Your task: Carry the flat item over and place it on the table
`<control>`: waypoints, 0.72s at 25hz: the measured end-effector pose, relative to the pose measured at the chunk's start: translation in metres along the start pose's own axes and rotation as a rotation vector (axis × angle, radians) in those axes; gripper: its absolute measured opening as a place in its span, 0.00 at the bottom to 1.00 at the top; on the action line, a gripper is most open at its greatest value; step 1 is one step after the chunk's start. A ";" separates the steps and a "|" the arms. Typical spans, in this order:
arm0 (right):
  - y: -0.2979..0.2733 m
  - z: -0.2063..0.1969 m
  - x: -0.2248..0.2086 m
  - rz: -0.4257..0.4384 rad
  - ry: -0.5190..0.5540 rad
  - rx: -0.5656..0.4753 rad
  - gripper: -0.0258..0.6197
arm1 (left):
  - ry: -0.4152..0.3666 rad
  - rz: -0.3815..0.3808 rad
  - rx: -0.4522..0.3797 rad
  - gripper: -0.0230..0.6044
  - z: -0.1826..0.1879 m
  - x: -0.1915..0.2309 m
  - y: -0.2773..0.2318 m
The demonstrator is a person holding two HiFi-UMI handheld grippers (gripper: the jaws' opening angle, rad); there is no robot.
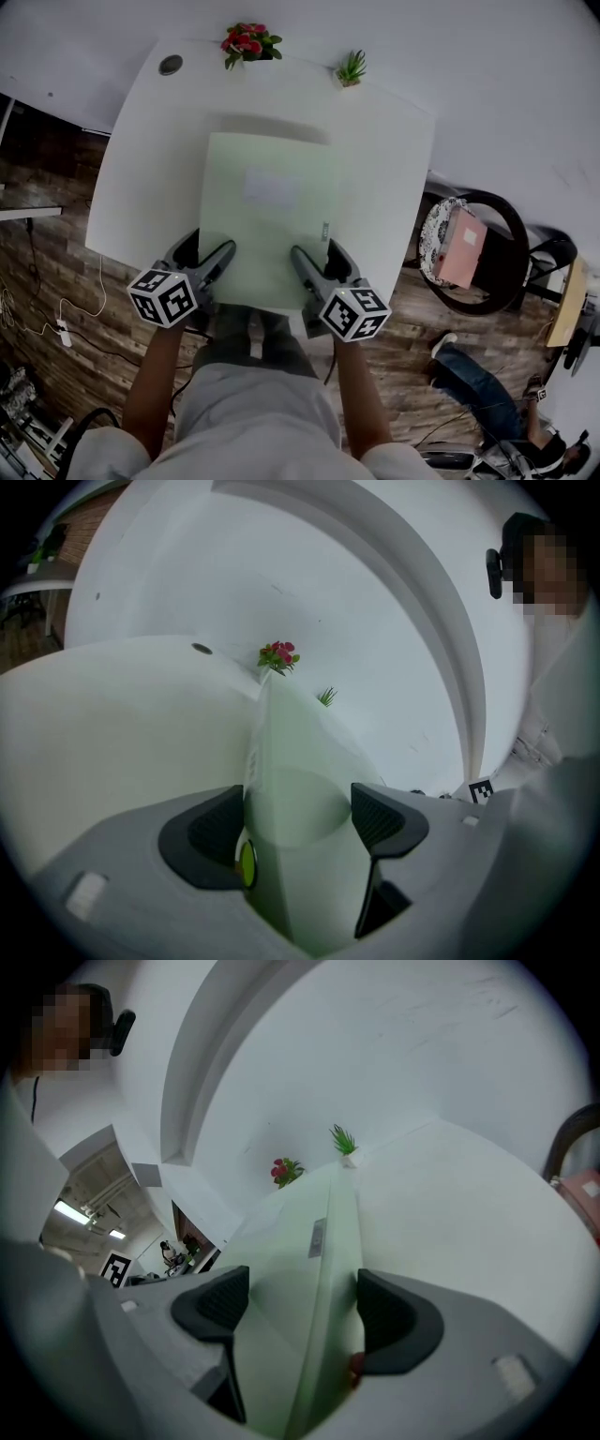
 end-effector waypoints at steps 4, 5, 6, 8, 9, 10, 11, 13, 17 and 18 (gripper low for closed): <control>-0.005 -0.006 -0.002 -0.002 -0.005 0.016 0.59 | 0.019 0.008 0.012 0.62 -0.007 0.008 -0.003; -0.007 -0.006 -0.003 -0.002 -0.006 0.019 0.59 | 0.022 0.010 0.013 0.62 -0.007 0.010 -0.004; -0.008 -0.007 -0.004 -0.002 -0.008 0.021 0.59 | 0.025 0.012 0.015 0.62 -0.008 0.011 -0.005; -0.010 -0.010 -0.006 -0.003 -0.016 0.028 0.59 | 0.030 0.017 0.023 0.62 -0.011 0.014 -0.007; -0.010 -0.011 -0.007 -0.004 -0.020 0.031 0.59 | 0.031 0.019 0.027 0.62 -0.012 0.015 -0.008; -0.011 -0.011 -0.008 -0.004 -0.022 0.034 0.59 | 0.032 0.020 0.030 0.62 -0.012 0.016 -0.009; -0.012 -0.011 -0.008 -0.004 -0.021 0.034 0.59 | 0.032 0.020 0.032 0.62 -0.012 0.017 -0.010; -0.012 -0.011 -0.008 -0.004 -0.017 0.033 0.59 | 0.033 0.017 0.035 0.62 -0.012 0.018 -0.011; -0.013 -0.011 -0.009 -0.009 -0.008 0.032 0.59 | 0.033 0.017 0.041 0.62 -0.012 0.019 -0.013; -0.013 -0.011 -0.009 -0.009 -0.008 0.032 0.59 | 0.032 0.018 0.042 0.62 -0.012 0.019 -0.014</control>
Point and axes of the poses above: the fingertips, and each gripper's own axes: y backward along the fingers, x to its left, z out of its top, the point moved 2 cm from there along y, backward along the fingers, and after that the axes turned 4 degrees about x, right-handed, at the moved point
